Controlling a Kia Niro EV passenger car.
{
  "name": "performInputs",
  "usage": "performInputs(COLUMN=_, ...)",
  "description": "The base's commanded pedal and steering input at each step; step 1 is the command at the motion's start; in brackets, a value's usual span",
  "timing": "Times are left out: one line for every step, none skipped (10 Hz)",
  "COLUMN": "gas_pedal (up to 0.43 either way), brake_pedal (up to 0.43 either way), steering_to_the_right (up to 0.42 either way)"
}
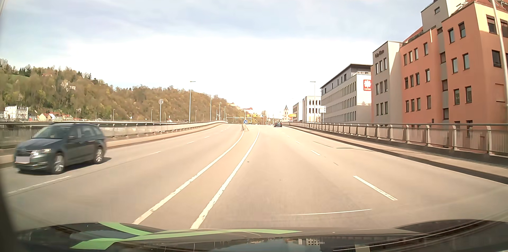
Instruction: Follow the waypoints while adhering to traffic rules and regulations
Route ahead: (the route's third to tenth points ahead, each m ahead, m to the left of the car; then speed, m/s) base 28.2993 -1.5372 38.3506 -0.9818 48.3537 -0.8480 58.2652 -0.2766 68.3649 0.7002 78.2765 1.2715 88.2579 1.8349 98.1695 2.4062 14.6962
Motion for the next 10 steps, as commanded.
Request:
performInputs(gas_pedal=0.11, brake_pedal=0.0, steering_to_the_right=-0.001)
performInputs(gas_pedal=0.11, brake_pedal=0.0, steering_to_the_right=-0.002)
performInputs(gas_pedal=0.11, brake_pedal=0.0, steering_to_the_right=-0.002)
performInputs(gas_pedal=0.11, brake_pedal=0.0, steering_to_the_right=-0.002)
performInputs(gas_pedal=0.11, brake_pedal=0.0, steering_to_the_right=-0.003)
performInputs(gas_pedal=0.11, brake_pedal=0.0, steering_to_the_right=-0.003)
performInputs(gas_pedal=0.11, brake_pedal=0.0, steering_to_the_right=-0.003)
performInputs(gas_pedal=0.11, brake_pedal=0.0, steering_to_the_right=-0.003)
performInputs(gas_pedal=0.11, brake_pedal=0.0, steering_to_the_right=-0.003)
performInputs(gas_pedal=0.11, brake_pedal=0.0, steering_to_the_right=-0.003)
